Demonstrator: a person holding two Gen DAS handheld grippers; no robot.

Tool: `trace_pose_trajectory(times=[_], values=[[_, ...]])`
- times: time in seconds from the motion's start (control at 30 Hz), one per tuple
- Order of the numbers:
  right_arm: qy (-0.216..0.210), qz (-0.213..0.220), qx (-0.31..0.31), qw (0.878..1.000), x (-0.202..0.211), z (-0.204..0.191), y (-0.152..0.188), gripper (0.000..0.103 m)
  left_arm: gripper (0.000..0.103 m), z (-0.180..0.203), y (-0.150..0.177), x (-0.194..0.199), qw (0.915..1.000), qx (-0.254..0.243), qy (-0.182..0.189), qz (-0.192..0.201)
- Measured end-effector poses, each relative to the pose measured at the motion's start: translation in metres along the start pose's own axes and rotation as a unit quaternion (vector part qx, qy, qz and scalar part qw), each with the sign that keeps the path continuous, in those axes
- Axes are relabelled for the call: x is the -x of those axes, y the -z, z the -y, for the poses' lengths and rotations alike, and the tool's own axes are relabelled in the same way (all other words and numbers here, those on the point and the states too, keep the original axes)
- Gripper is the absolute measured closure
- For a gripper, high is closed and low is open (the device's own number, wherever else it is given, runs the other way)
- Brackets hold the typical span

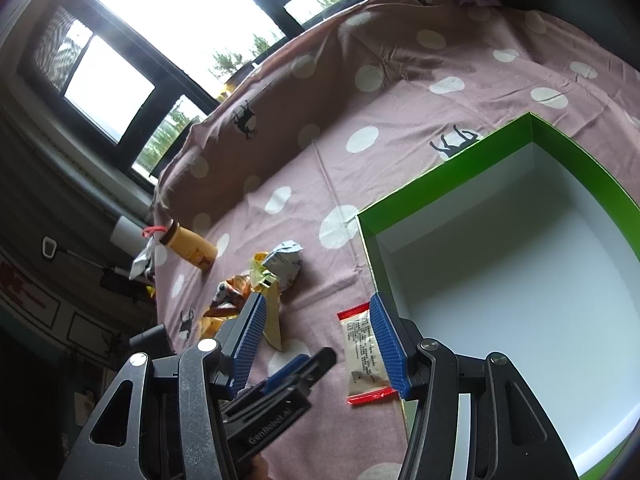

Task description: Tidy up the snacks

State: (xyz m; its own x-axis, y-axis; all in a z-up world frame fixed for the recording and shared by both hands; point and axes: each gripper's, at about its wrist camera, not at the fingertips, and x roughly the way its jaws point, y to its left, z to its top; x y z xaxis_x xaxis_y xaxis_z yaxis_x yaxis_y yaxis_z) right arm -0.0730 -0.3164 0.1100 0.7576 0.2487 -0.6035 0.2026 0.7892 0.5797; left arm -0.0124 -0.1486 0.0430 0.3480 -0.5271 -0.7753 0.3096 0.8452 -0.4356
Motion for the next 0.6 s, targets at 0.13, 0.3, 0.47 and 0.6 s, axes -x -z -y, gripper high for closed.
trace_pose_trajectory(times=[0.13,0.3,0.47,0.6], values=[[0.004,0.002,-0.007,1.000,0.002,0.004,-0.002,0.047,0.041,0.003,-0.001,-0.017,0.9989,0.005,0.036,-0.029],[0.002,0.004,-0.016,1.000,0.004,0.011,-0.006,0.047,0.036,0.003,-0.001,-0.026,0.9973,0.020,0.061,-0.035],[-0.001,0.006,-0.021,1.000,0.006,0.016,-0.006,0.047,0.038,-0.014,-0.006,-0.029,0.9900,0.060,0.119,-0.046],[-0.003,0.003,-0.024,1.000,0.004,0.017,-0.006,0.047,0.040,-0.022,-0.007,-0.032,0.9789,0.091,0.173,-0.058]])
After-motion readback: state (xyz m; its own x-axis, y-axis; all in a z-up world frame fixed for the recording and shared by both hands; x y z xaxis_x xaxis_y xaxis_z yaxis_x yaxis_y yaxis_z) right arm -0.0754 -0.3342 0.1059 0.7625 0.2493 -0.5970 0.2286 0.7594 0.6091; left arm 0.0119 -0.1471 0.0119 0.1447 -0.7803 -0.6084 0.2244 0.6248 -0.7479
